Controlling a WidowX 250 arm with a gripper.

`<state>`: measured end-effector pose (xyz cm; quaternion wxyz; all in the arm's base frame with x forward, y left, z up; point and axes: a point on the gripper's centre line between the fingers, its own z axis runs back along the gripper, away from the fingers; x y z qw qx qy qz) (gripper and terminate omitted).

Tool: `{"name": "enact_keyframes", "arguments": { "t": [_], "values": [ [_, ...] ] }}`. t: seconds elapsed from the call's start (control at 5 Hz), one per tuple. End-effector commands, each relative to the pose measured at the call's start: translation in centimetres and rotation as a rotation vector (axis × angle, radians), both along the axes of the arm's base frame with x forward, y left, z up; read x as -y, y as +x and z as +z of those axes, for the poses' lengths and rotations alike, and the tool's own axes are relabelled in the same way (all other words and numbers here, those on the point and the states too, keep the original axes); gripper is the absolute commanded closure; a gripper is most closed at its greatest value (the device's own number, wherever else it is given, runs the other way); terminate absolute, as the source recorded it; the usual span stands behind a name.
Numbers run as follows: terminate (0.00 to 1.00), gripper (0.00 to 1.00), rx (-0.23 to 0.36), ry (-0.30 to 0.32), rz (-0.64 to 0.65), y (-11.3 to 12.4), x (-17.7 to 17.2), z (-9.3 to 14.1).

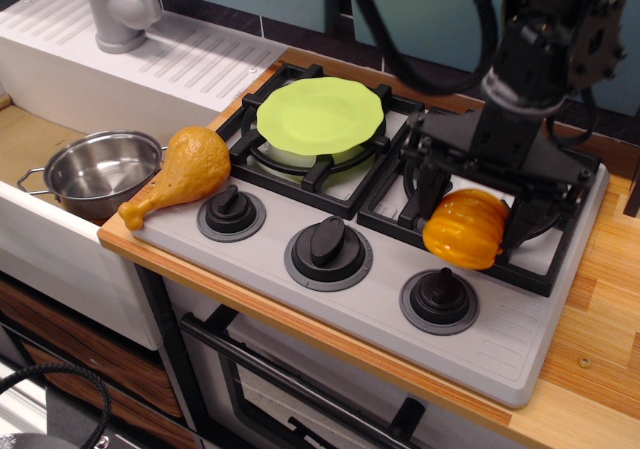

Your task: Put pumpkin on plate and chickenwing in pot or pan in sink

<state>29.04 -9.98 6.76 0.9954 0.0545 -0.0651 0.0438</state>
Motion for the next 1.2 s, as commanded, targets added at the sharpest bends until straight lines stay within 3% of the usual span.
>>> {"name": "enact_keyframes", "arguments": {
  "t": [0.0,1.0],
  "values": [
    [0.00,1.00,0.076,-0.034,-0.090,1.9,-2.1,5.4],
    [0.00,1.00,0.199,-0.040,-0.303,7.9,-12.0,4.2]
  ]
}}
